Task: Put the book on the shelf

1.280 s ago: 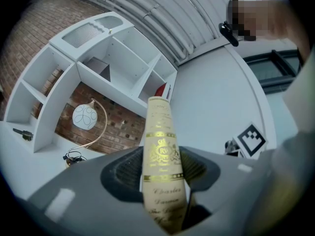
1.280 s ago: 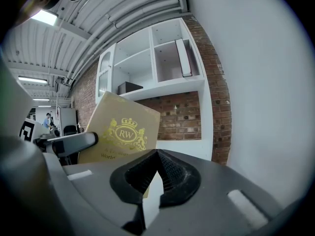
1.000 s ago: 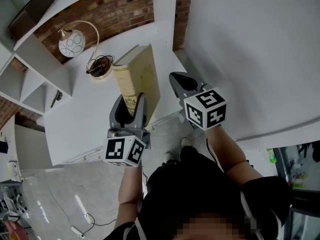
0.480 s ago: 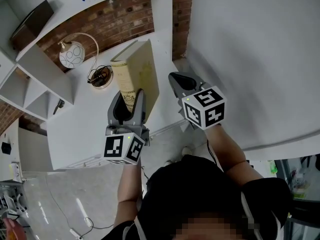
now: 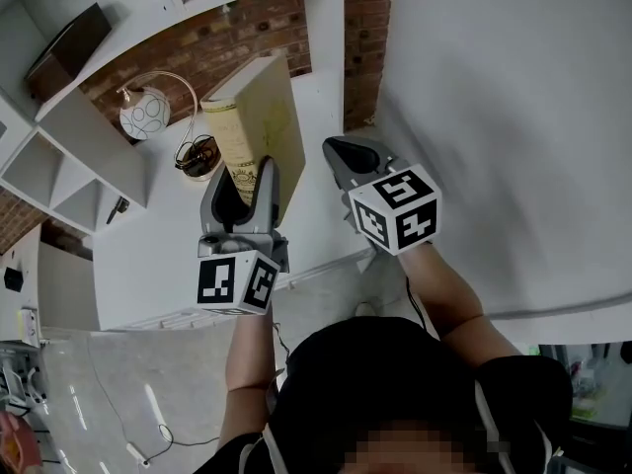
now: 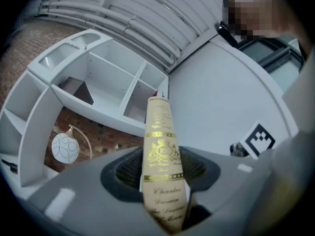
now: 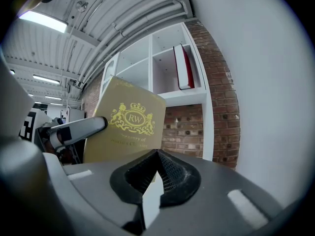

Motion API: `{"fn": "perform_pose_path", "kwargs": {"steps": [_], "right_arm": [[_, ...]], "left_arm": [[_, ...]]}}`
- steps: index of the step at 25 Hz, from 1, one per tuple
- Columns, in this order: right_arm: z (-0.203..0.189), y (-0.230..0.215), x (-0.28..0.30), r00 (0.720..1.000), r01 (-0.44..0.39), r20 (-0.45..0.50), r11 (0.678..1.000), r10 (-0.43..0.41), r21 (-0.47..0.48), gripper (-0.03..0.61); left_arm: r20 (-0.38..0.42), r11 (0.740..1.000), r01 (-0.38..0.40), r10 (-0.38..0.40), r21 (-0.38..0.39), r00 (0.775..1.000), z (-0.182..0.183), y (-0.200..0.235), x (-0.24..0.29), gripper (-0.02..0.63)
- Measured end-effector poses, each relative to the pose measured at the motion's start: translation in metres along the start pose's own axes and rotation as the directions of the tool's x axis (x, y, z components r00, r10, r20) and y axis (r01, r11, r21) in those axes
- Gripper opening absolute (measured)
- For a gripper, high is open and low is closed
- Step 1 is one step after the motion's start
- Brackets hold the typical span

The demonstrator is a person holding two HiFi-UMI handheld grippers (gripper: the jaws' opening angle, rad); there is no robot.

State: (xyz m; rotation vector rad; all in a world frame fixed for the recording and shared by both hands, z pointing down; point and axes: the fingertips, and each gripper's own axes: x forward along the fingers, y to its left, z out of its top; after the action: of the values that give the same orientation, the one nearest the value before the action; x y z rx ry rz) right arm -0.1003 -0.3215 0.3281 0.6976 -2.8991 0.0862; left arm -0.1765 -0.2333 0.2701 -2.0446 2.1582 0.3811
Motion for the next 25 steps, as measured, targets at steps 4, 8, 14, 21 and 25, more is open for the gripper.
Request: {"fn": "perform_pose_path", "kwargs": {"steps": [4,8,14,21,25], "right_arm": [[0.009,-0.013,0.008,1.000,-0.005,0.017,1.000,0.005,0.004,-0.005],[0.023,-0.026,0.016,0.999,-0.008,0.041,1.000,0.007,0.015,-0.005],[0.039,-0.026,0.029,0.998,-0.039,0.059,0.999,0.039,-0.004,-0.005],[0.057,-0.026,0.043,0.993,-0.069,0.096,0.998,0.069,-0.009,-0.005],[0.066,-0.029,0.048,0.991,-0.074,0.113,0.997,0.076,-0.017,-0.005]], "left_arm": [[0.017,0.999,-0.019,0.018,0.045,1.000,0.010,0.001,0.013,0.206],[0.036,0.996,-0.045,0.042,0.079,0.998,0.018,0.006,0.025,0.206],[0.091,0.990,-0.067,0.056,0.123,0.994,0.036,0.008,0.044,0.206],[0.191,0.979,-0.097,0.062,0.182,0.980,0.076,0.011,0.063,0.206],[0.227,0.974,-0.109,0.063,0.197,0.972,0.091,0.010,0.075,0.206]]}}
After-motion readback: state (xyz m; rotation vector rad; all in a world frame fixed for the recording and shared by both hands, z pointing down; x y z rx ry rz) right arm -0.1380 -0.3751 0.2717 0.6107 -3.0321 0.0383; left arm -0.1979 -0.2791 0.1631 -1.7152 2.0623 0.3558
